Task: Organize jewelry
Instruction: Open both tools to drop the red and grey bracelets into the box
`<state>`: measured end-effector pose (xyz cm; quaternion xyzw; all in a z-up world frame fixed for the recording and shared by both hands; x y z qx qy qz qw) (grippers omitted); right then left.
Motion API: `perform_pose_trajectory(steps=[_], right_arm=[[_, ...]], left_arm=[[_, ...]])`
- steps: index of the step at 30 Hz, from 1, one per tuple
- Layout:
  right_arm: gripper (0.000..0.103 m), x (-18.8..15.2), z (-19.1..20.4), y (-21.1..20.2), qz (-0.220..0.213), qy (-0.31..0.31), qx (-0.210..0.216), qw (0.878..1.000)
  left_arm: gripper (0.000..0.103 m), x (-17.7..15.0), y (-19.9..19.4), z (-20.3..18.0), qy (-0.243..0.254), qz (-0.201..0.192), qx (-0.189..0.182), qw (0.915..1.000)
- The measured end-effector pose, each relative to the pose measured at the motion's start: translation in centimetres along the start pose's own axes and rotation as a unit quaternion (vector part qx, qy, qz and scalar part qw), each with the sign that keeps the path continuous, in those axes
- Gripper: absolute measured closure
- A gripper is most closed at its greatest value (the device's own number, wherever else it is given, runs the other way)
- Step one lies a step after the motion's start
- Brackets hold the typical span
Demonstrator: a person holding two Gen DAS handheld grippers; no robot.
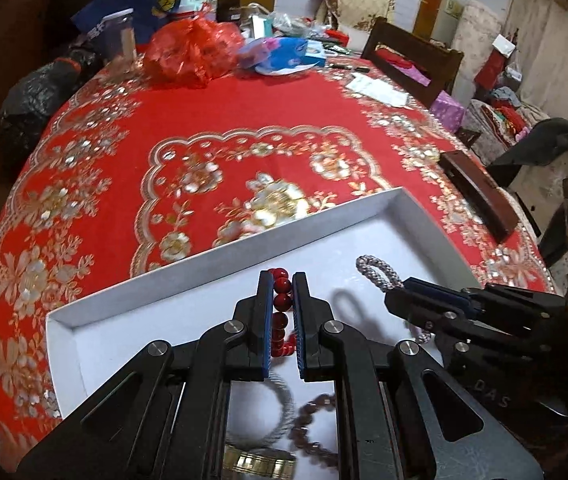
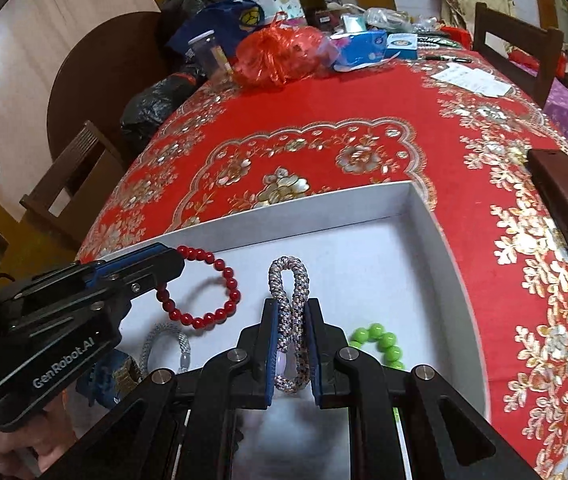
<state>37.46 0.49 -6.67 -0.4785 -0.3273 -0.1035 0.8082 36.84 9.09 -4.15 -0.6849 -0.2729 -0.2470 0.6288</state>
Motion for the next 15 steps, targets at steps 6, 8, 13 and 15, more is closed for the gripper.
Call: perform_pose_trajectory(steps=[6,8,13,15], right_arm=[[0.066,0.3,0.8,0.5,-0.013,-0.006,0.007,1.0],[0.055,0.6,0.8,0.2,-0.026,-0.005,0.009,1.0],[0.055,1.6,0.4,-1.1,-0.05,0.0,0.007,0.999],[0.055,1.9,0.1,-1.8,-0.059,0.005,0.006,0.998]], left_arm=[[0.094,0.1,0.4,2.1,-0.011,-0.003,0.024,0.9997],[0.088,0.0,0.4,2.8,-0.024,-0.001,0.028,0.9993],[0.079,-0.4,-0.7,3.8,-0.048,-0.006,0.032,0.9983],[0.078,-0.4,-1.5,3.9,-0.051,-0.011,0.034,0.9981]])
Point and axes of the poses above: each gripper's, at about its wrist camera, not at the fingertips, and y roughly the way its jaws point, z to its left, x to its top, the point moved 10 cm from there along y, roughly the way its jaws point, and after that the axes turned 6 degrees about -z, right-handed, at the moved point
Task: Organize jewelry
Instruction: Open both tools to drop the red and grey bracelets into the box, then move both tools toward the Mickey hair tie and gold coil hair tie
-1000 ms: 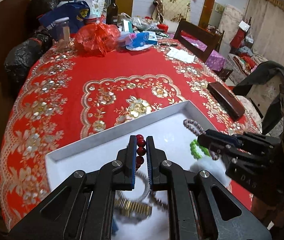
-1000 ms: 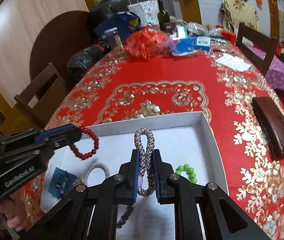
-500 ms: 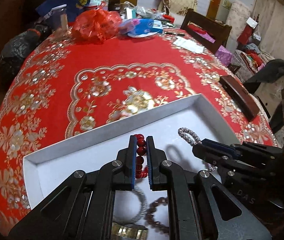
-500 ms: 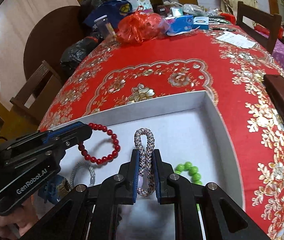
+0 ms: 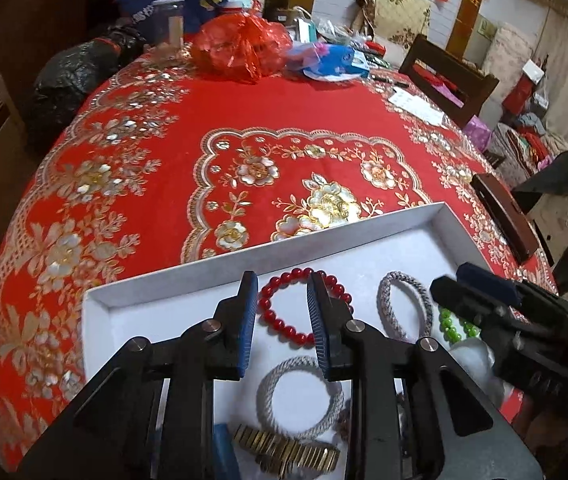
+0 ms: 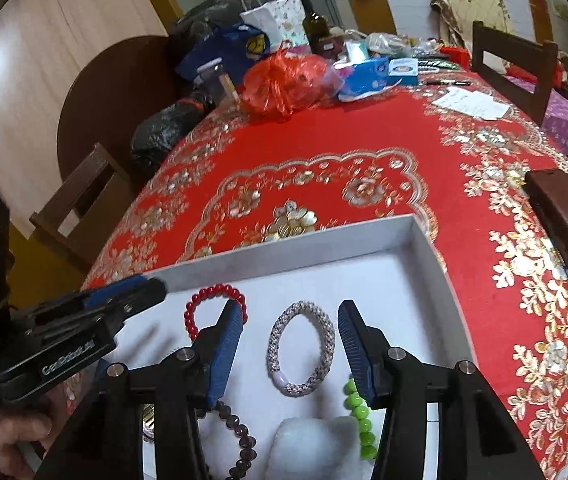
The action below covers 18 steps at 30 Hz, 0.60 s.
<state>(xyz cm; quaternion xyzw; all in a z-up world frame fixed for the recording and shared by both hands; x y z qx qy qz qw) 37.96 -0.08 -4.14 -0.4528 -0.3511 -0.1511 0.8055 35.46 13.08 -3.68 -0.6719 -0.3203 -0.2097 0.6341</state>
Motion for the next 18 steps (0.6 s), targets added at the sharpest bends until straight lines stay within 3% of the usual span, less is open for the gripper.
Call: perform_pose_trajectory(steps=[4,7,9,10,11,13,16,18], right_arm=[[0.055,0.7,0.0,-2.1,-0.02,-0.017,-0.016,1.0],[0.054,1.0,1.1,-4.4,-0.039,-0.052,-0.021,0.998],[0.039,1.0,2.1,-6.6,-0.056,-0.085,-0.027,0.994],[0.02,1.0,2.9,-8.1,-0.068,-0.105,-0.032,0.992],[0.008,1.0,3.4,-9.3,-0.08,-0.116,-0.036,0.989],[0.0,1.1,4.2,-12.0,-0.111,-0.126,-0.04,0.985],[0.0,1.0,5.1,-16.4,-0.152,-0.115,-0.045,0.981],[0.0,0.1,5.0,-17.9,-0.151,-0.108,-0.061,0.981]], left_arm=[[0.068,0.1,-2.8,0.0,0.01,-0.022,0.006,0.9997],[0.053,0.6,-5.8,-0.1,0.028,-0.067,0.022,0.9971],[0.038,0.9,-8.3,-0.1,0.048,-0.111,0.04,0.9919],[0.034,0.9,-9.6,-0.1,0.06,-0.132,0.049,0.9883],[0.029,0.8,-10.5,-0.1,0.071,-0.143,0.057,0.9855],[0.025,0.1,-12.3,-0.3,0.098,-0.153,0.069,0.981],[0.025,-1.9,-15.0,-0.6,0.129,-0.157,0.079,0.9759],[0.023,-3.4,-16.4,-0.3,0.135,-0.165,0.092,0.9727]])
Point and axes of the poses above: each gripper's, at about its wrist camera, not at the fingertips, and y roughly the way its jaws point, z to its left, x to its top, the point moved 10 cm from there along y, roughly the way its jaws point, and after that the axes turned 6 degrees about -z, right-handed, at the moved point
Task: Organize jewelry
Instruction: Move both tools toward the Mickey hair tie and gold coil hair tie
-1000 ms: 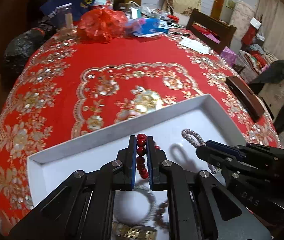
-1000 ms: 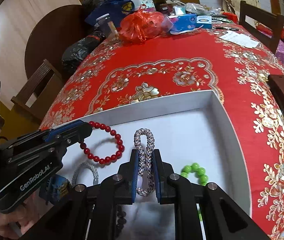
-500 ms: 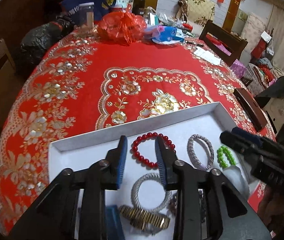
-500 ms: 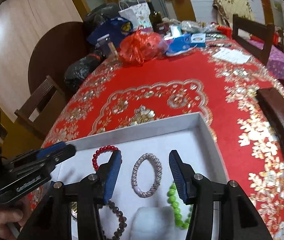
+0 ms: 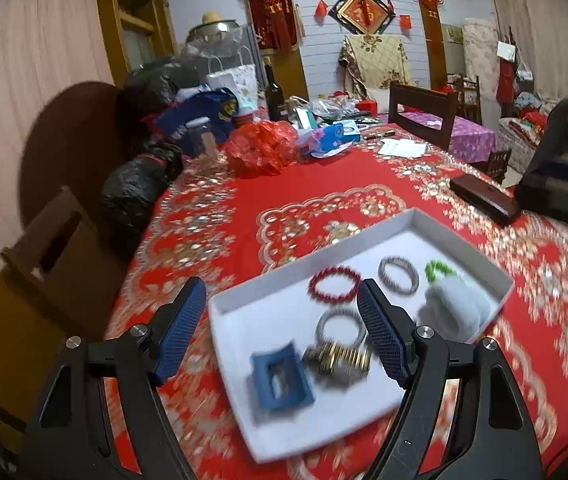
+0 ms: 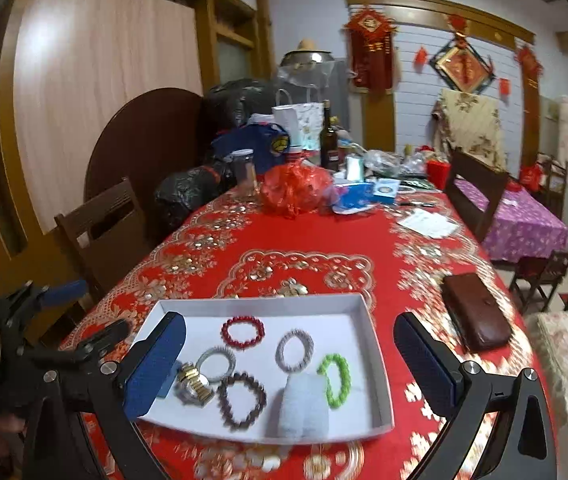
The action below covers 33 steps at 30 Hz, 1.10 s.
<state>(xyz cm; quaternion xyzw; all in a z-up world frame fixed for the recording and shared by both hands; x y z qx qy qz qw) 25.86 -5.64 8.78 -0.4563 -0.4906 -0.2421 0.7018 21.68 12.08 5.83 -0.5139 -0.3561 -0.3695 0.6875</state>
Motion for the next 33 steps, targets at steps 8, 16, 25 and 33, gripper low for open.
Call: perform_pose_trajectory(steps=[8,16,25,33], right_arm=[[0.0,-5.2,-2.9,-3.8,0.019,0.002,-0.092,0.996],[0.0,-11.0,-4.8,-4.9,0.076,0.027,-0.092,0.993],[0.0,-19.7,-4.2,-5.7,0.178,0.003,-0.097,0.979],[0.0,-23.0,-6.9,-6.7,0.204,0.025,-0.106,0.973]], left_arm=[[0.017,-6.6,-4.7,3.1,-0.067,0.016,-0.004,0.9976],[0.017,-15.8,-3.3,2.2,-0.137,0.128,-0.029,0.9818],[0.017,-20.2,-3.4,1.5,-0.146,0.174,-0.026,0.9735],[0.015,-21.7,-5.0,1.8,-0.129,0.177,-0.029,0.9752]])
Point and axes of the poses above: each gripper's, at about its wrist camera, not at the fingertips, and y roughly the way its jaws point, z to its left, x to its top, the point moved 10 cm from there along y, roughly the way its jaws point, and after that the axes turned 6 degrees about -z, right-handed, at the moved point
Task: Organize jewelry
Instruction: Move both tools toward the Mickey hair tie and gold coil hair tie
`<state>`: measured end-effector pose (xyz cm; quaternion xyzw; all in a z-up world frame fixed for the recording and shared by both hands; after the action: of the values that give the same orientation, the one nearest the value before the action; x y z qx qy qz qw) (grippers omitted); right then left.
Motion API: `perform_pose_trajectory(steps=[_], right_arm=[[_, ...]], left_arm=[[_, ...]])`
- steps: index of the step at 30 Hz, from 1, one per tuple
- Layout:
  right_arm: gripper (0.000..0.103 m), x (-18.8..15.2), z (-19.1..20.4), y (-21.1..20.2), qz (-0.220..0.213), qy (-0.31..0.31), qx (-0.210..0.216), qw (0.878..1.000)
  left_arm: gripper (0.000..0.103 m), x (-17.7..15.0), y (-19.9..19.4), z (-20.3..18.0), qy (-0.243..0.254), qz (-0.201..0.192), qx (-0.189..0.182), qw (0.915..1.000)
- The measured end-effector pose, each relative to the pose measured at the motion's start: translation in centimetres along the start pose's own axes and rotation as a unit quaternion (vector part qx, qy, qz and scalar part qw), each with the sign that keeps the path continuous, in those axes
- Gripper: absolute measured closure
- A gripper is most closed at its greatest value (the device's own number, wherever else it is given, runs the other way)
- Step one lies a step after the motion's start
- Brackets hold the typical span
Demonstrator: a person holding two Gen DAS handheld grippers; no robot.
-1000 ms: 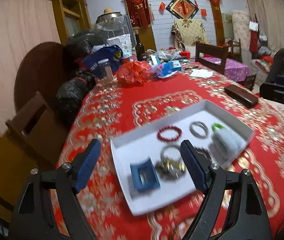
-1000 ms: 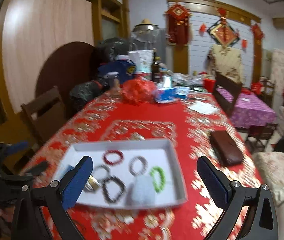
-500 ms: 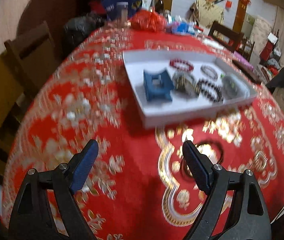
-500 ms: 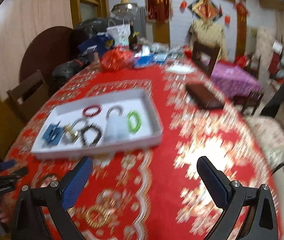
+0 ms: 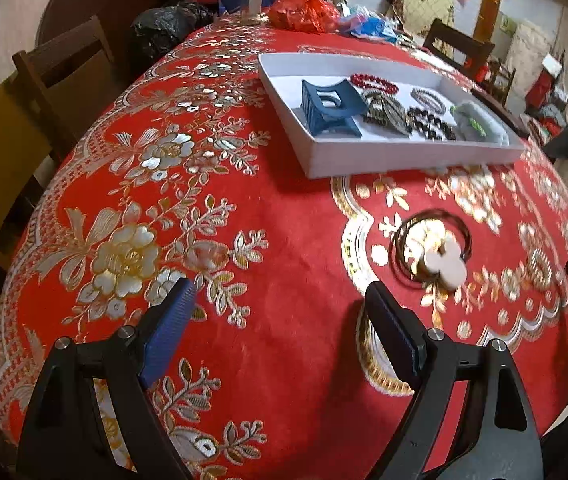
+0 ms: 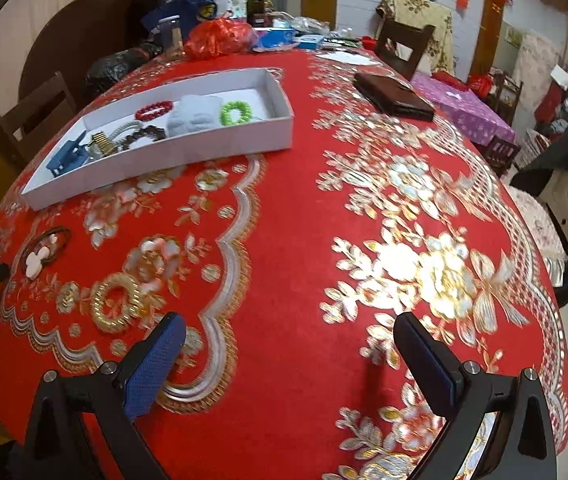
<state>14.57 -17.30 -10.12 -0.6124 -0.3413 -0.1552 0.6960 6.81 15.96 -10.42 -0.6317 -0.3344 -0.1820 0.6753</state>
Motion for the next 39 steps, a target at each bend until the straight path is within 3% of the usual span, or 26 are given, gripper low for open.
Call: perform_pose_trajectory(steps=[4,39], right_arm=[[0.0,-0.8,-0.5,0.2,0.012,0.001,-0.005,1.0],[0.0,-1.7,-0.7,0.1,0.01,0.015,-0.016,1.0]], left_arm=[[0.0,-0.5,0.4,-0.3,0.012,0.016,0.003,0.9998],[0.0,-0.7,-0.2,-0.2,0.008,0.0,0.007,0.9999]])
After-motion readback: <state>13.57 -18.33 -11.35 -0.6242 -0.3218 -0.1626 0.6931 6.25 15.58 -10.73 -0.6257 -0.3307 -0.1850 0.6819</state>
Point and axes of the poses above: each gripper's, at about its wrist camera, not at the fingertips, and y roughly the way its jaws point, z to its left, x to its top, the point moved 10 cm from there along y, roughly the way its jaws point, and after that the axes turned 6 degrees about -z, right-handed, at the moved point
